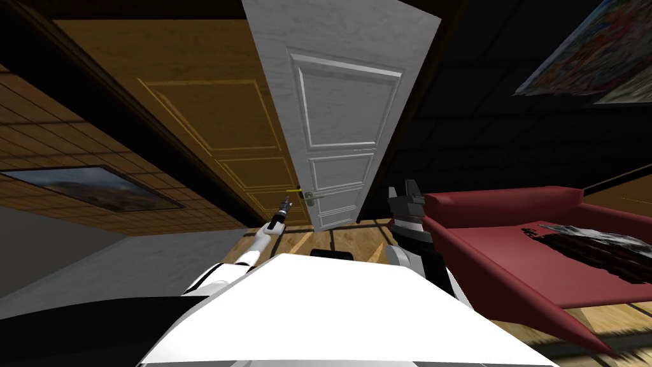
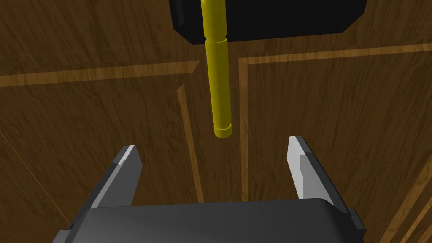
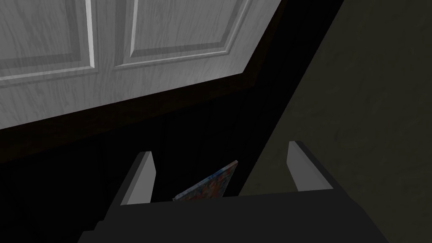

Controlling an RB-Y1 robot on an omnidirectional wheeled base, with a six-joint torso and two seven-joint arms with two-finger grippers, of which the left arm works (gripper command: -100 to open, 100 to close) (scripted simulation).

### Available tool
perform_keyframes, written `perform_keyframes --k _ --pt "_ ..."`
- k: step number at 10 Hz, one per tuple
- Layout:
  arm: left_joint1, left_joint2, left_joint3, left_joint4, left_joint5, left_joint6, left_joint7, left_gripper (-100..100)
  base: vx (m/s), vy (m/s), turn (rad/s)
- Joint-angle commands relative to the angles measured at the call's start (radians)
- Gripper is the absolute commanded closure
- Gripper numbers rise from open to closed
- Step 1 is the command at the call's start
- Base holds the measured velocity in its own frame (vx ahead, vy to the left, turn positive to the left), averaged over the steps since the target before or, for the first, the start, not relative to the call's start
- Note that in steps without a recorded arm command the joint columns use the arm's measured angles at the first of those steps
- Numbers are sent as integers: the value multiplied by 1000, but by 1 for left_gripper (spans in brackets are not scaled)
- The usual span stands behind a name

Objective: Pull the door open

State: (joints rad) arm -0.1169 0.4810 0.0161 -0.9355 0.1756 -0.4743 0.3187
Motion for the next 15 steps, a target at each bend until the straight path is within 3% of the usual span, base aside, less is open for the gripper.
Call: perform_keyframes --k 1,7,10,12,13,14,15 --pt "11 21 25 19 4 5 -5 -100 37 99 156" --pt "9 33 52 46 6 11 -17 -100 97 75 18" --pt "-10 12 45 47 3 12 -23 -100 196 8 -72" --pt "-32 -18 25 36 -1 10 -24 -100 189 -95 -150" --pt "-35 -3 29 60 0 4 -20 -100 99 -74 -24" --pt "-35 -3 29 60 0 4 -20 100 -19 14 48" --pt "-35 -3 29 60 0 4 -20 100 -44 24 -24"
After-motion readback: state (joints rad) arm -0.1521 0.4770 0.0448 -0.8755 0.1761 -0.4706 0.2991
